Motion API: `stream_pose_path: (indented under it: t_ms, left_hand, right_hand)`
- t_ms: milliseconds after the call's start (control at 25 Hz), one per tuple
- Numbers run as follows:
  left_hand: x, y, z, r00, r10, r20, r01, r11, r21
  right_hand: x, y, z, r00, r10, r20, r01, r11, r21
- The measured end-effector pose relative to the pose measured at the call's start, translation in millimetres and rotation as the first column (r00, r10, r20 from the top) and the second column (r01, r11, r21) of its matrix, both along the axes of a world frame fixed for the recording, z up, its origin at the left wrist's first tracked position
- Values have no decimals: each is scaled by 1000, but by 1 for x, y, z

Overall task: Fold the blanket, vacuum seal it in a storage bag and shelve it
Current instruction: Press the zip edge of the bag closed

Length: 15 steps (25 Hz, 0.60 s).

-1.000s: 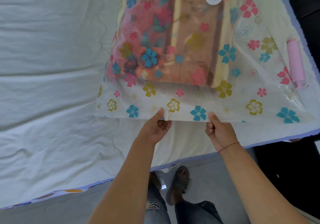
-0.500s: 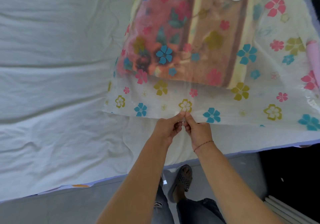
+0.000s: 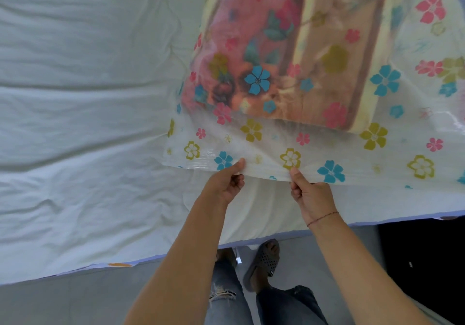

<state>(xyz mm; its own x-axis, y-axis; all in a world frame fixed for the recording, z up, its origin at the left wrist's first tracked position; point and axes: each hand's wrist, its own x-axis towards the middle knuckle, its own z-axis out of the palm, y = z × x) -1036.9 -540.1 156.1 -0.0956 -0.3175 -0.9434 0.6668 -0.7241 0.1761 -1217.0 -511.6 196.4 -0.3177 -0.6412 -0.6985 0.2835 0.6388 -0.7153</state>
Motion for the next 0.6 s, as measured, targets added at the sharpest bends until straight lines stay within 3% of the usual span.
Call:
stream_pose_path:
  t_ms: [160, 320, 520, 600]
  left_hand:
    - [21, 5, -13, 998, 26, -50, -24, 999, 23]
    - [34, 9, -23, 934, 305, -184, -306, 952, 26]
    - [34, 12, -19, 901, 415, -126, -423, 905, -39]
    - [36, 17, -17, 915, 380, -135, -391, 918, -72]
  right_hand:
    - [-13, 1, 5, 1000, -3, 12, 3, 1000, 19]
    - [0, 3, 2, 984, -124, 128, 117, 991, 60]
    - [73, 1, -18, 991, 66, 117, -83, 986, 147]
    - [98, -5, -27, 991, 44, 123, -62, 987, 149]
